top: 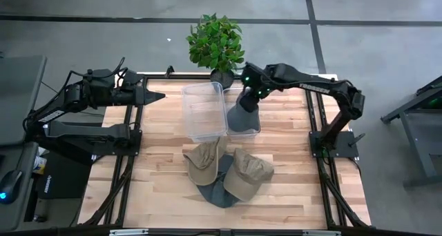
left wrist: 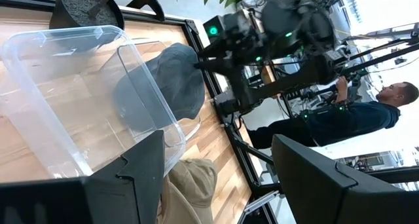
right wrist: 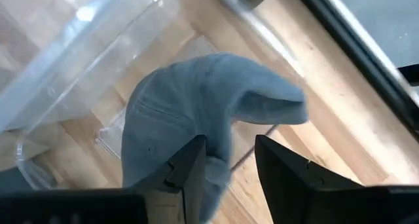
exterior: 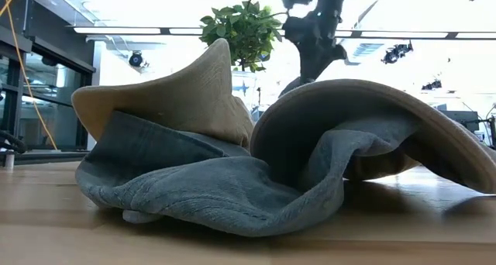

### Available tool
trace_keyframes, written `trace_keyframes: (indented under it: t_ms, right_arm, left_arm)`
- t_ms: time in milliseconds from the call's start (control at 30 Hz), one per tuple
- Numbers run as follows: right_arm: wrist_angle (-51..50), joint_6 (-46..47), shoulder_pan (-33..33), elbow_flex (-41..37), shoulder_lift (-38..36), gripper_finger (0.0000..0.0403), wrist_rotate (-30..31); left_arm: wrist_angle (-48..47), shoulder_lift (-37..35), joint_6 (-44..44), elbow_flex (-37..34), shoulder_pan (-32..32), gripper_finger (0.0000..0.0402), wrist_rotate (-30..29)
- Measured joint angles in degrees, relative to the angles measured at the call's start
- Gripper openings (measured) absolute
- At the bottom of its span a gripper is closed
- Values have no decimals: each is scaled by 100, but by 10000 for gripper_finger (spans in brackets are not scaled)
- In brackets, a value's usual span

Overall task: Pick & Place hat
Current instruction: Put the top gray cap into the right transparent bin, then put the left brown cap into the left transparent bin

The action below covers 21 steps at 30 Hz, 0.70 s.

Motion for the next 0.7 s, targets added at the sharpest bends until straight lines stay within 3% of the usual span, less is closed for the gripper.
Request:
trace_keyframes:
  t_ms: [400, 700]
  right_arm:
    - [-19, 76, -16, 2, -986, 131, -26]
    - [-19, 126, 384, 2, -1415, 130, -41]
  left_arm:
    - [-7, -1, -3, 0, 0, 241, 0]
    - [-117, -2, -32, 0, 0, 241, 2]
